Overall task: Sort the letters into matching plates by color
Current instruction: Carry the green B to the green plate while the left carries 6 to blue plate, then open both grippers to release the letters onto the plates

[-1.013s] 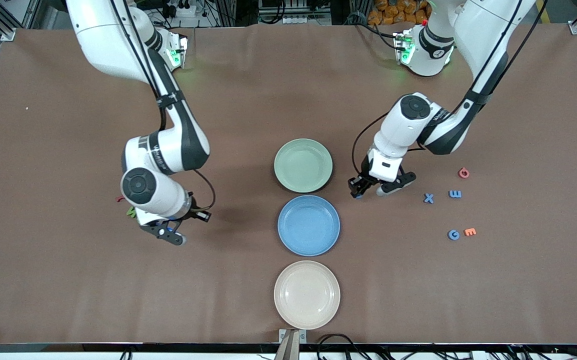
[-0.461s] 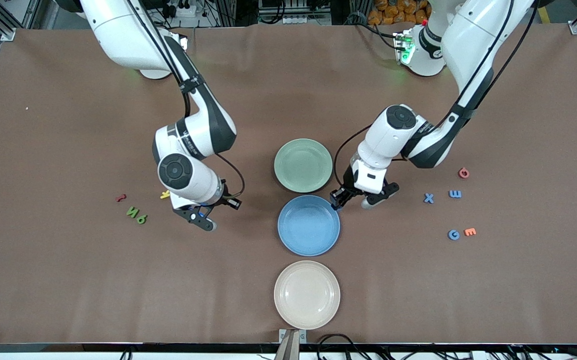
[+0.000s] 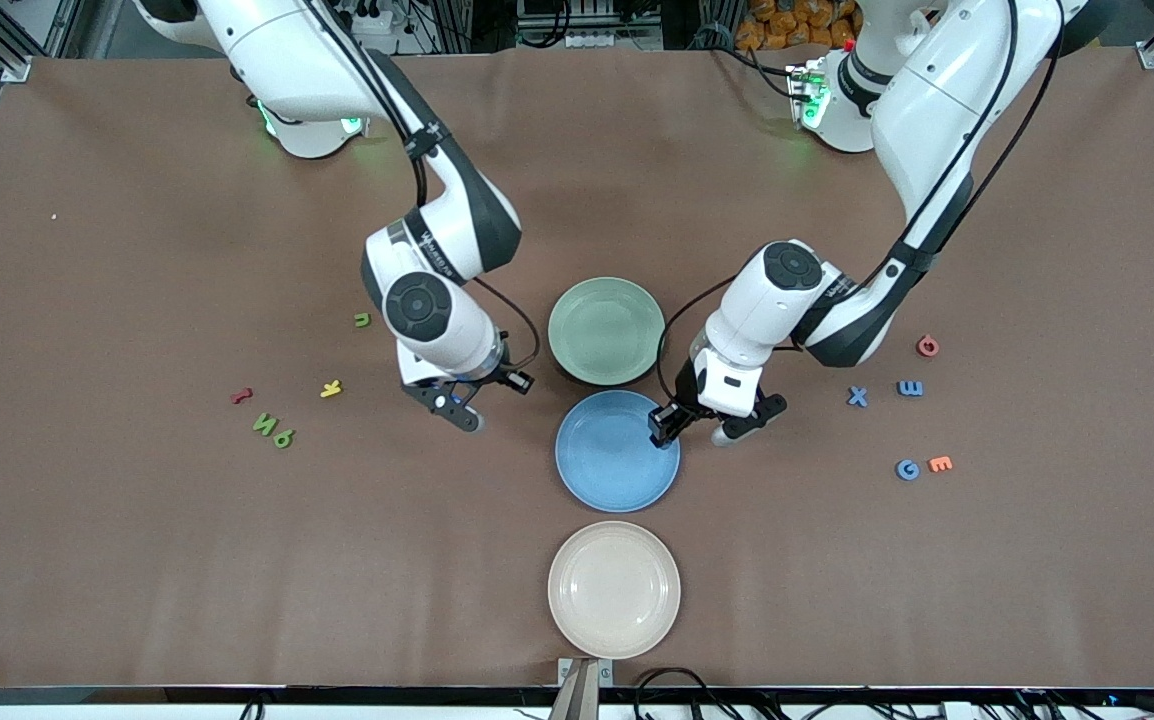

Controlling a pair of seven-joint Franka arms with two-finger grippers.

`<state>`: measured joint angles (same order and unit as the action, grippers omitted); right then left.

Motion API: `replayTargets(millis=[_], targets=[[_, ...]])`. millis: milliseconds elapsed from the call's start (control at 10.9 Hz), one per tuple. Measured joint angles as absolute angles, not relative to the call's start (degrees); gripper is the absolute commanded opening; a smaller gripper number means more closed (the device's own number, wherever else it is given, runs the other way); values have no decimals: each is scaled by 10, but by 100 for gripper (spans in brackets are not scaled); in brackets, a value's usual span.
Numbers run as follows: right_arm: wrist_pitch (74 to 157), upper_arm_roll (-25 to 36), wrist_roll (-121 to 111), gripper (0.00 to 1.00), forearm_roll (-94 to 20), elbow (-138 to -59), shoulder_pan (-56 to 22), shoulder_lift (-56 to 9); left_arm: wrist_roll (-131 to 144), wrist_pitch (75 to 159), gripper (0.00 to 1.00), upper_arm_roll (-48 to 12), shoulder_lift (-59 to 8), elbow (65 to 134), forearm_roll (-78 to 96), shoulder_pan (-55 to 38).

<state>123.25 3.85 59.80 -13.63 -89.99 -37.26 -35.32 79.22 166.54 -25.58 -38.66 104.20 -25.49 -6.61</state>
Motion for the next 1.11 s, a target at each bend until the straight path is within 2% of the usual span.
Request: replayTargets(millis=[461,829,921,1013,1105], targets=[[1242,20,676,0,-136,-903,-413,-354,779,1665,100,-244,-398,1024,-323,-66],[1300,8,728,0,-136,-912,-440,-376,776,1621,100,-216,-404,1038,-382,-69],[1309,4,731,19,-136,-912,-443,-383,776,1599,100,-213,-405,1045,-383,-67],[1317,1,737,26,-136,-912,-445,-386,776,1560,100,-213,-404,1048,-384,-63],[1322,-1,749,48,-136,-912,-447,-388,776,1525,100,-212,-403,1050,-386,-57]])
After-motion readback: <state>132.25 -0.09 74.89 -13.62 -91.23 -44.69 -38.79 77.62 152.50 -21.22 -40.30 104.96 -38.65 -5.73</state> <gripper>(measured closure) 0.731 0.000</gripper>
